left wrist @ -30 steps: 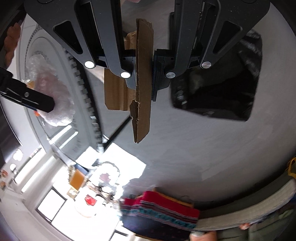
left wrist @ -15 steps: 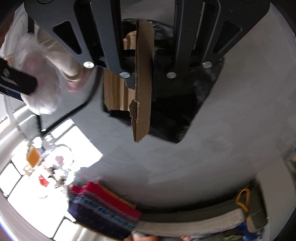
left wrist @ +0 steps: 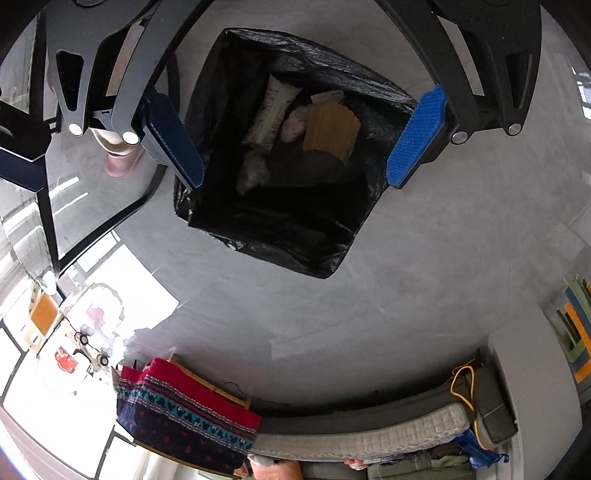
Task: Collect trash
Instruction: 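Open both tools to drop the cardboard and plastic bag into the trash bag, then move both tools back over the table toward the white cloth and yellow cup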
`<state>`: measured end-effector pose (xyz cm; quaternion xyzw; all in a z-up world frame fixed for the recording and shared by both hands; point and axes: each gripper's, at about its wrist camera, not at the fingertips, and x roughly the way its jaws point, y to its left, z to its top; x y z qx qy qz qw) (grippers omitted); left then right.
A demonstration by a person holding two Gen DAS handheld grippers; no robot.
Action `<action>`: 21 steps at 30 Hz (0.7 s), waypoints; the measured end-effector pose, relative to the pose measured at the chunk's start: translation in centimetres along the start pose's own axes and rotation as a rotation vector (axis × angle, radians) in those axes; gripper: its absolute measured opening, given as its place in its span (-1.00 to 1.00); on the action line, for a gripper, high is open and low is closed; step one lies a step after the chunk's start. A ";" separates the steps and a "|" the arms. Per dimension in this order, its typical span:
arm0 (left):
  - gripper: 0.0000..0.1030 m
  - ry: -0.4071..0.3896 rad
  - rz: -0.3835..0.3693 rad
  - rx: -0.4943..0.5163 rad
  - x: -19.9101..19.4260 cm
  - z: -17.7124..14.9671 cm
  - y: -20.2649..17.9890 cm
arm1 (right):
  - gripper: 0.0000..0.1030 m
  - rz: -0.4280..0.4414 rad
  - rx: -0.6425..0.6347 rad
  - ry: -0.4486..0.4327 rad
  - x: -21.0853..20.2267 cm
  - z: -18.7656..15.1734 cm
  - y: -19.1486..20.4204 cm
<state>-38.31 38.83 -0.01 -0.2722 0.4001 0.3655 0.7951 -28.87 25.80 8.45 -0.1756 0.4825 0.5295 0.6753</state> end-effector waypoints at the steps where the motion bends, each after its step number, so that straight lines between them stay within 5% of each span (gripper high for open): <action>1: 0.87 -0.002 -0.001 0.007 -0.1 0.0 -0.3 | 0.24 0.005 0.005 -0.006 -0.3 -0.1 -0.2; 21: 0.87 -0.026 -0.146 0.200 -2.5 0.8 -12.3 | 0.24 -0.021 0.178 -0.144 -8.3 -2.8 -9.6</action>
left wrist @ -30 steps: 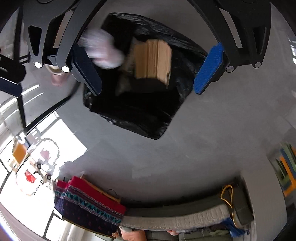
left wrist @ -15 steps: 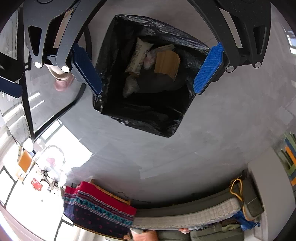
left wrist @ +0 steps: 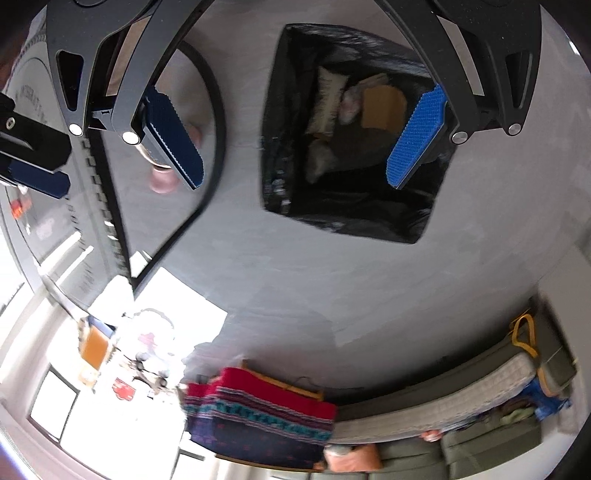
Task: Collect trash
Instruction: 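Move both tools back over the table toward the white cloth and yellow cup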
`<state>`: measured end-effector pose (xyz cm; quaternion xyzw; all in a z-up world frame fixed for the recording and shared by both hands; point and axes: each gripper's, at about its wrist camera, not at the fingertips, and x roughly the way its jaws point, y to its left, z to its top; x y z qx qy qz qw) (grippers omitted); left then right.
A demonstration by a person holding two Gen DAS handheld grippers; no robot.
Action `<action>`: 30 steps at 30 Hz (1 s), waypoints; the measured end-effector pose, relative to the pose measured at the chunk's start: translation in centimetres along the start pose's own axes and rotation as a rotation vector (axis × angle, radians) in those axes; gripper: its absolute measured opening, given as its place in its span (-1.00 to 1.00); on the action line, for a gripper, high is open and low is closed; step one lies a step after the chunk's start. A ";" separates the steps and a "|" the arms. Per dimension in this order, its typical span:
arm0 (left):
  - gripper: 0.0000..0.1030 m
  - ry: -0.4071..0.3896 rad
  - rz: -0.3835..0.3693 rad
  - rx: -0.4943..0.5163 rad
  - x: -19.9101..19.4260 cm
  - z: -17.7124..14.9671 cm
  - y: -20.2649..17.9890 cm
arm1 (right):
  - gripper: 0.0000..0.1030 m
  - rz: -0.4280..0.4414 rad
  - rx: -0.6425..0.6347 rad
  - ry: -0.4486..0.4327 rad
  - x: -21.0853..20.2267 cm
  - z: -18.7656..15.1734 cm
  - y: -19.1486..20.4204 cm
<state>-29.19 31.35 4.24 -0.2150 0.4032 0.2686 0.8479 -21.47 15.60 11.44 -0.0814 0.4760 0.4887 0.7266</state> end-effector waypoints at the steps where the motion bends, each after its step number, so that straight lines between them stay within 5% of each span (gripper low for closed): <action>1: 0.87 0.001 -0.010 0.017 0.1 0.2 -1.1 | 0.24 -0.009 0.011 -0.010 -0.6 0.1 -0.7; 15: 0.87 0.019 -0.195 0.289 0.7 3.2 -17.9 | 0.24 -0.214 0.191 -0.130 -10.9 -1.1 -13.3; 30: 0.87 0.070 -0.312 0.686 2.6 2.0 -38.5 | 0.24 -0.431 0.475 -0.242 -22.2 -7.3 -28.1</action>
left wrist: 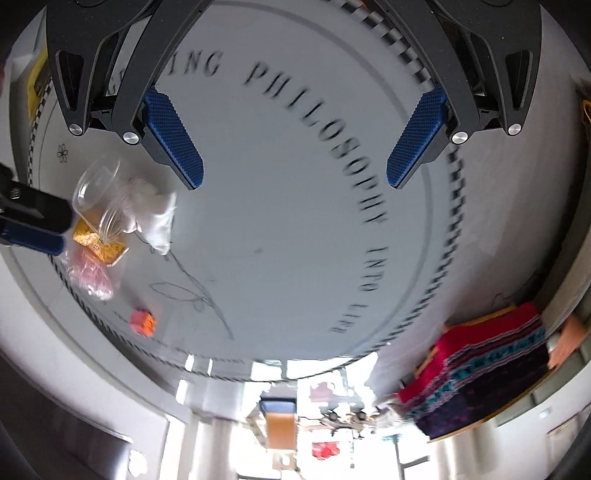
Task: Collect trash
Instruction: 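Move both tools back over the table toward the white cloth and yellow cup, then grasp the white cloth with the left tool while the right tool grasps the yellow corn snack cup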
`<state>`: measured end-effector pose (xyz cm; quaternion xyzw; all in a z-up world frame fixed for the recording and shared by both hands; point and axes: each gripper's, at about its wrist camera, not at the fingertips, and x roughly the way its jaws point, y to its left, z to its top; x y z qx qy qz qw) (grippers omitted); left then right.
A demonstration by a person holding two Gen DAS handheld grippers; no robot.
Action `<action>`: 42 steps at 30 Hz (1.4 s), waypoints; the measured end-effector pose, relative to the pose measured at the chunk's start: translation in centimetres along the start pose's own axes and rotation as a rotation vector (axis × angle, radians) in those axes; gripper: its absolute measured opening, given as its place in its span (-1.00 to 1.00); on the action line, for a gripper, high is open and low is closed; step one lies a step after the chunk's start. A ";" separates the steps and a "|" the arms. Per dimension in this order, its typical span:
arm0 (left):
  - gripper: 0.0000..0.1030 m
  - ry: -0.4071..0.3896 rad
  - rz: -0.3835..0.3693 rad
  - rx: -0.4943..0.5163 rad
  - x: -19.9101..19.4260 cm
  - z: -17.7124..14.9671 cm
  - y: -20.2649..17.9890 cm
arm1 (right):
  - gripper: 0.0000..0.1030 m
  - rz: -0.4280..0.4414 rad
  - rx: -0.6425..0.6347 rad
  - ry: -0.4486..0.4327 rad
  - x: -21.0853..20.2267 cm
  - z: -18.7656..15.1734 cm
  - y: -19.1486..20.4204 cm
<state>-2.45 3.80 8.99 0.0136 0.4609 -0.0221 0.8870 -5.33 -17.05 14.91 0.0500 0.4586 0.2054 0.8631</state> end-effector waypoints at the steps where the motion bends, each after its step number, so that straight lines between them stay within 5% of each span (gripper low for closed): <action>1: 0.87 0.006 -0.001 0.024 0.7 0.6 -1.1 | 0.24 -0.008 0.020 -0.005 -0.3 0.1 -1.2; 8: 0.87 0.068 -0.037 0.092 5.1 3.8 -5.9 | 0.24 -0.072 0.118 -0.024 -1.6 -0.3 -7.6; 15: 0.87 0.190 -0.202 0.042 8.9 6.5 -8.2 | 0.24 -0.106 0.183 -0.018 -1.6 -1.2 -11.9; 19: 0.74 0.245 -0.211 0.060 10.3 6.5 -9.7 | 0.24 -0.117 0.212 -0.003 -0.8 -1.7 -13.1; 30: 0.66 0.380 -0.397 -0.161 13.7 6.2 -7.9 | 0.24 -0.110 0.274 0.046 1.9 -2.5 -15.2; 34: 0.25 0.399 -0.401 -0.165 14.3 5.9 -7.9 | 0.24 -0.106 0.268 0.053 2.2 -2.6 -15.0; 40: 0.24 0.415 -0.464 -0.116 14.1 5.6 -9.7 | 0.24 -0.109 0.278 0.068 3.1 -2.5 -15.3; 42: 0.03 0.404 -0.477 -0.097 14.0 5.5 -10.2 | 0.24 -0.112 0.289 0.072 3.4 -2.6 -15.7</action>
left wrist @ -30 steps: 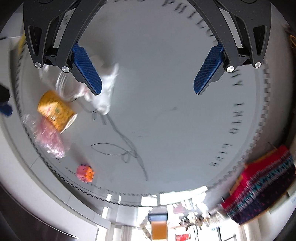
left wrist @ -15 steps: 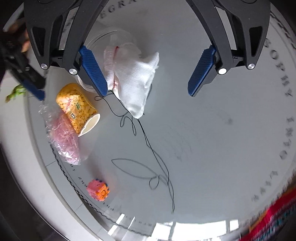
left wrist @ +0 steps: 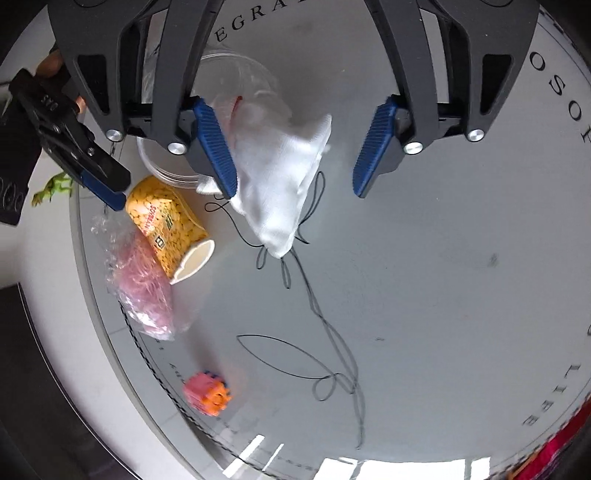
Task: Collect trash
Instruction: 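Grasp the white cloth with the left tool while the right tool grasps the yellow corn snack cup, then carry the white cloth and yellow cup over the black trash bag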
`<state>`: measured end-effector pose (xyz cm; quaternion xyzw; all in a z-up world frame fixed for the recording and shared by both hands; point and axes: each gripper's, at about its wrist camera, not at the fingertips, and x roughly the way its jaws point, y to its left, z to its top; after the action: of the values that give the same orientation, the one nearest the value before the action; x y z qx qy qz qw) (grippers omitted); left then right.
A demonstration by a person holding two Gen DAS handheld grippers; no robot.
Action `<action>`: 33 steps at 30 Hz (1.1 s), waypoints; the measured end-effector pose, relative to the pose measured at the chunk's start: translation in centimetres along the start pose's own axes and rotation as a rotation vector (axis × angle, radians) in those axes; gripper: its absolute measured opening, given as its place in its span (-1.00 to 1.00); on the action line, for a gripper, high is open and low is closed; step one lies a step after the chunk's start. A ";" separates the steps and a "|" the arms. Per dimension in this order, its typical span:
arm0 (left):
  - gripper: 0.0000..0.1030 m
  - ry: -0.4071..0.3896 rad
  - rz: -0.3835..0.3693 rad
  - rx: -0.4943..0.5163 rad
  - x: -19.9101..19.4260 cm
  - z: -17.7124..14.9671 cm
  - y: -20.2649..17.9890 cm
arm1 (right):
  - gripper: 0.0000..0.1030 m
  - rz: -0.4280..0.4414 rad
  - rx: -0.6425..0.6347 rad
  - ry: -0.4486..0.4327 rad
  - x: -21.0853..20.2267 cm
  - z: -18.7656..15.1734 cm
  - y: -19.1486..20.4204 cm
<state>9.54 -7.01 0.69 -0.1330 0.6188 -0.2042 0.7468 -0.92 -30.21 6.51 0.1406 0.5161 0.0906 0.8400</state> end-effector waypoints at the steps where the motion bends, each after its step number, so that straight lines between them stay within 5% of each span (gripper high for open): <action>1: -0.34 -0.003 -0.041 -0.001 0.1 0.0 -0.1 | 0.24 -0.003 0.005 0.001 0.2 0.1 -0.2; 6: -0.78 -0.033 -0.059 0.019 0.1 0.1 -0.6 | 0.24 -0.013 0.026 0.016 1.2 0.4 -0.5; 18: -0.78 -0.124 -0.064 -0.016 -3.9 0.5 2.0 | 0.42 -0.004 0.080 0.048 4.3 0.8 -0.1; 24: -0.78 -0.136 -0.065 -0.032 -4.6 0.3 3.4 | -0.16 0.021 0.053 0.034 4.2 0.9 1.2; 33: -0.78 -0.198 -0.060 -0.041 -8.1 -1.9 4.7 | -0.20 0.040 -0.015 -0.062 0.2 0.6 5.1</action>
<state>7.12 1.05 5.25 -0.1863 0.5416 -0.1997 0.7951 -0.36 -25.40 8.31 0.1471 0.4863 0.1069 0.8547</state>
